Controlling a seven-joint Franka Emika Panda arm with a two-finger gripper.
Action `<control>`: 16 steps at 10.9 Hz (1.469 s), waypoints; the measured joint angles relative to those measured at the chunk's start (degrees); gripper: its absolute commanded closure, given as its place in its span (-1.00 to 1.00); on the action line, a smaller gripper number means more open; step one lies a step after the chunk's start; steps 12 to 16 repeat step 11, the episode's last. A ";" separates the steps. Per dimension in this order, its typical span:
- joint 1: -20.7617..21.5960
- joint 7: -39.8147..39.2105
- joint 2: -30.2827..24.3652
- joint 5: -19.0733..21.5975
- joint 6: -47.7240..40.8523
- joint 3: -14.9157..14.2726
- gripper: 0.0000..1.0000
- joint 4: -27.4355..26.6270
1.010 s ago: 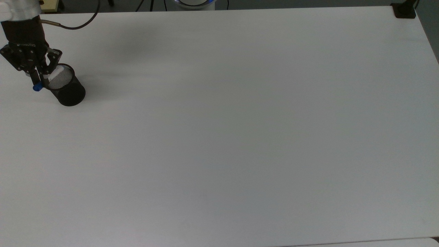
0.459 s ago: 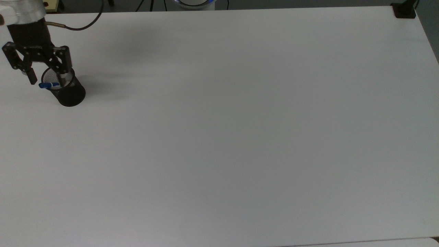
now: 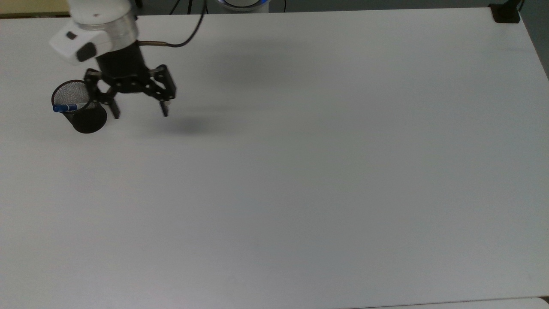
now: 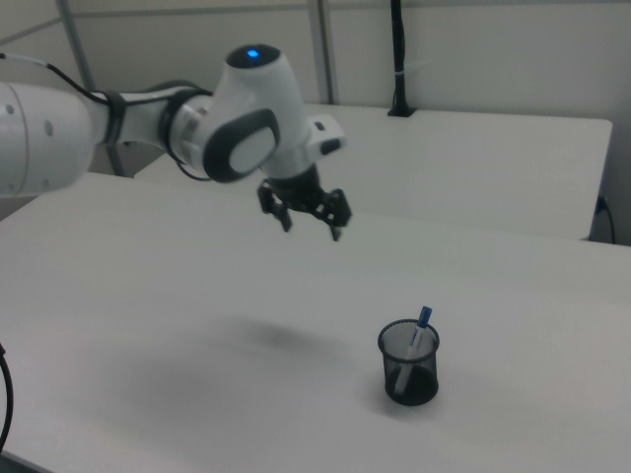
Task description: Insert the marker
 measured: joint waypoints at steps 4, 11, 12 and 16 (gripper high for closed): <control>7.55 10.83 -6.76 -6.62 -16.13 0.14 -1.00 2.43; 8.80 20.90 -11.13 -11.54 -35.61 5.04 -1.00 9.49; 8.80 20.90 -11.13 -11.54 -35.61 5.04 -1.00 9.49; 8.80 20.90 -11.13 -11.54 -35.61 5.04 -1.00 9.49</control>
